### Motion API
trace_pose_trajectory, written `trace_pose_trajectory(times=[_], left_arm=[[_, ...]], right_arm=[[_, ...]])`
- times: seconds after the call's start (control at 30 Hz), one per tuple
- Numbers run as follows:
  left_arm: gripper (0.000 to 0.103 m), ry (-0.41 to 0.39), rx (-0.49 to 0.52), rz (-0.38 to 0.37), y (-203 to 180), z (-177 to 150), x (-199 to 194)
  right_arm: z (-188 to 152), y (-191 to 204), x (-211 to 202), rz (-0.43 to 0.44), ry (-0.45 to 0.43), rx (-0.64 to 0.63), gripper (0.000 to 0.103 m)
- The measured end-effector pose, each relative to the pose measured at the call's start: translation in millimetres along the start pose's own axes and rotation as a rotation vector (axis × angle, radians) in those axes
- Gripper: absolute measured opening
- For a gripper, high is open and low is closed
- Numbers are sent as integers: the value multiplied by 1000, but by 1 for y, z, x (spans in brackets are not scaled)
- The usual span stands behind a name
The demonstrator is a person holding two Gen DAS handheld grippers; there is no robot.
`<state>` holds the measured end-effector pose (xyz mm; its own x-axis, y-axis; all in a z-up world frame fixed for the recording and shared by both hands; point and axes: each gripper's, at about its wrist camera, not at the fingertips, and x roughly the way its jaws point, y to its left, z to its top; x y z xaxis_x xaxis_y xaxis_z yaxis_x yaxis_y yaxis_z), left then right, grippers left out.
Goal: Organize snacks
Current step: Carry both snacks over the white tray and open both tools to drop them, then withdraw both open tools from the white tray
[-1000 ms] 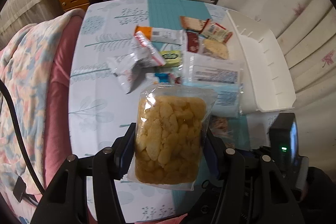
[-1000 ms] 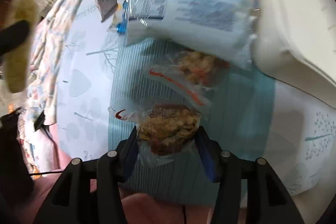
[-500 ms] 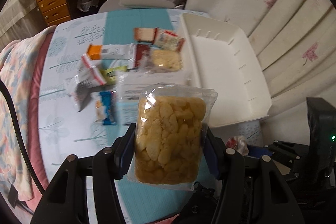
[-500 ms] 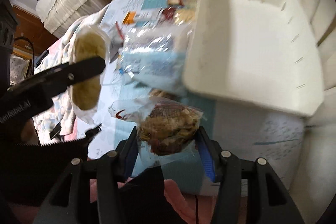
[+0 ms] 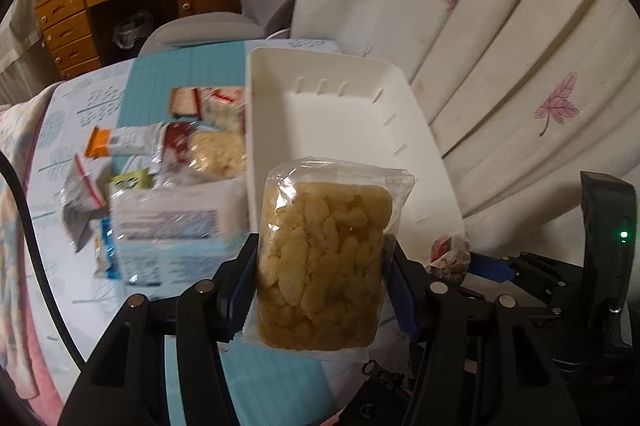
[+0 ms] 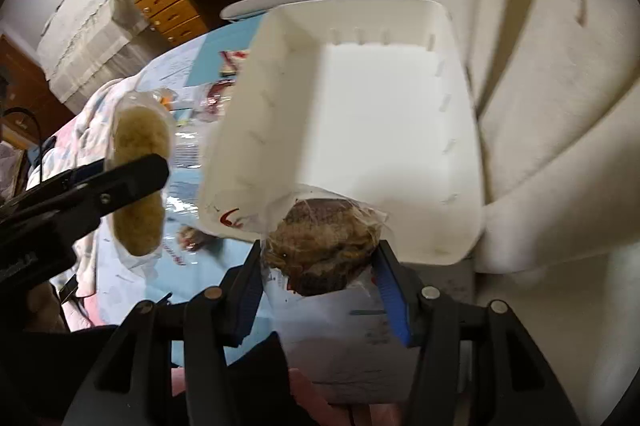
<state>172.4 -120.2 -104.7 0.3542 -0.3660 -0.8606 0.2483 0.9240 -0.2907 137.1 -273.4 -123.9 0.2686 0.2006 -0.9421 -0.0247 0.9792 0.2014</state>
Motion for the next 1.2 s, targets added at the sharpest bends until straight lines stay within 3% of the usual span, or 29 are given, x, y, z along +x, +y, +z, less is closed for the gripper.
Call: trace_pose_trajectory(times=[0.2, 0.33, 0.53, 0.87, 1.2], left_arm=[[57, -22, 4, 0, -23, 7, 15], [75, -52, -2, 24, -28, 6, 15], [80, -99, -28, 68, -21, 2, 3], [80, -99, -97, 175, 19, -19, -23], [80, -71, -137, 238, 85, -43, -55]], right_arm=[[7, -26, 4, -14, -16, 44, 55], [13, -41, 7, -15, -23, 85, 75], [17, -46, 10, 13, -27, 109, 76], [22, -25, 21, 94, -25, 146, 76], [12, 18, 24, 109, -56, 210, 76]])
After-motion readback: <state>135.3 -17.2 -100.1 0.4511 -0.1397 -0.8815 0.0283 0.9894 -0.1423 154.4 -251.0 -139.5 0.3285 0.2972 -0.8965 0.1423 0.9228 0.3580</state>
